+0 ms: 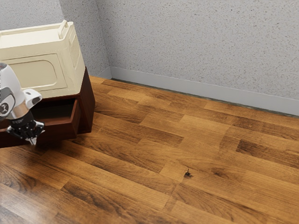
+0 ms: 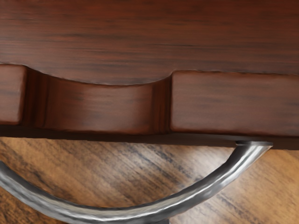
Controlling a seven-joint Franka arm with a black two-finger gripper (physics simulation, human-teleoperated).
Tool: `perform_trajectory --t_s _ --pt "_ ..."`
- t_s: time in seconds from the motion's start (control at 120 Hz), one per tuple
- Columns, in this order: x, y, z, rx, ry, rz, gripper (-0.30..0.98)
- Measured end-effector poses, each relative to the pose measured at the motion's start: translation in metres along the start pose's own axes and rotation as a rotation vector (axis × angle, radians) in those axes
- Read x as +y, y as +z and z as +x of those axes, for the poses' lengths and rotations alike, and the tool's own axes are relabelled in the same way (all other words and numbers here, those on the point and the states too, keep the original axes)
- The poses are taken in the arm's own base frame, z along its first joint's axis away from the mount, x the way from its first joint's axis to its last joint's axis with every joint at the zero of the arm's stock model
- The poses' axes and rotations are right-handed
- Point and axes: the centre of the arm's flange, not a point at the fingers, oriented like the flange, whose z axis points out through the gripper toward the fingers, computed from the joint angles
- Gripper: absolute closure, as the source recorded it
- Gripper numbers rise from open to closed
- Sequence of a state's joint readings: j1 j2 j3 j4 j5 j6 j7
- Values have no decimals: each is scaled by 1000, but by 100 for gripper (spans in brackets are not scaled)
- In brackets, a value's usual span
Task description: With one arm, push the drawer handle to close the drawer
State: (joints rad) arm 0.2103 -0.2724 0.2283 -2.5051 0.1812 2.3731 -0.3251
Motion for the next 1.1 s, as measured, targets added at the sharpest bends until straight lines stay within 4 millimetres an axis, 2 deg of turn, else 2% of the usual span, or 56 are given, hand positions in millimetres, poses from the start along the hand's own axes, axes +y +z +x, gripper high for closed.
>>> perform_trajectory --t_s 0.292,0.817,1.1 --pt "-10 6 28 49 -26 2 79" --pt "-1 4 88 127 -13 23 79" --pt "5 11 118 142 0 34 79"
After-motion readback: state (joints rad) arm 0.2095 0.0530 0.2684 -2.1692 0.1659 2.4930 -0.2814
